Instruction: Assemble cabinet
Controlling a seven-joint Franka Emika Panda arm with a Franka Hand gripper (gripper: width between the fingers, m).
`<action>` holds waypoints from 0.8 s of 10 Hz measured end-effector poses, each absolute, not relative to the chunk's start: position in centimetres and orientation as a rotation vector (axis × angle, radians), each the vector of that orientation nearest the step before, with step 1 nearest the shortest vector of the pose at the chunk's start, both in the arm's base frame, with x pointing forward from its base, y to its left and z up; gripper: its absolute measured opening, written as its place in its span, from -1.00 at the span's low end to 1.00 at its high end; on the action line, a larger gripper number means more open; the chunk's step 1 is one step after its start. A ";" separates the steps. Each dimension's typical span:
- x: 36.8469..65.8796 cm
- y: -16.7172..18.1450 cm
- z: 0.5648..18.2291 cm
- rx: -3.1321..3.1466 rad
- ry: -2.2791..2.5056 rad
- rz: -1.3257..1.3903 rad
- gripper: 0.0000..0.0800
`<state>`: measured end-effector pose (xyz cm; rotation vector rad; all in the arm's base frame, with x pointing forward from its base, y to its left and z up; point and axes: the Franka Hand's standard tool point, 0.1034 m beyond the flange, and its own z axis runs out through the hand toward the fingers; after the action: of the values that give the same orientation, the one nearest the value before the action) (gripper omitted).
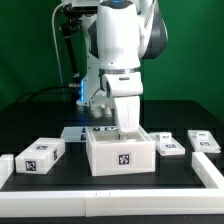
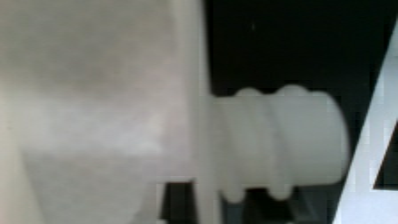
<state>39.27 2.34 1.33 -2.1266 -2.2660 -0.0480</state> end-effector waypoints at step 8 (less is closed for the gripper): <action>42.0 2.5 1.4 -2.178 -2.225 -0.064 -0.91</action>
Offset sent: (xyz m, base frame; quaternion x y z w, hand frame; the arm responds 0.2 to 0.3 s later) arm 0.0000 0.0000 0.0000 0.0000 0.0000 0.0000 1.0000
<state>42.03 2.52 1.36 -2.1782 -2.2254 -0.0643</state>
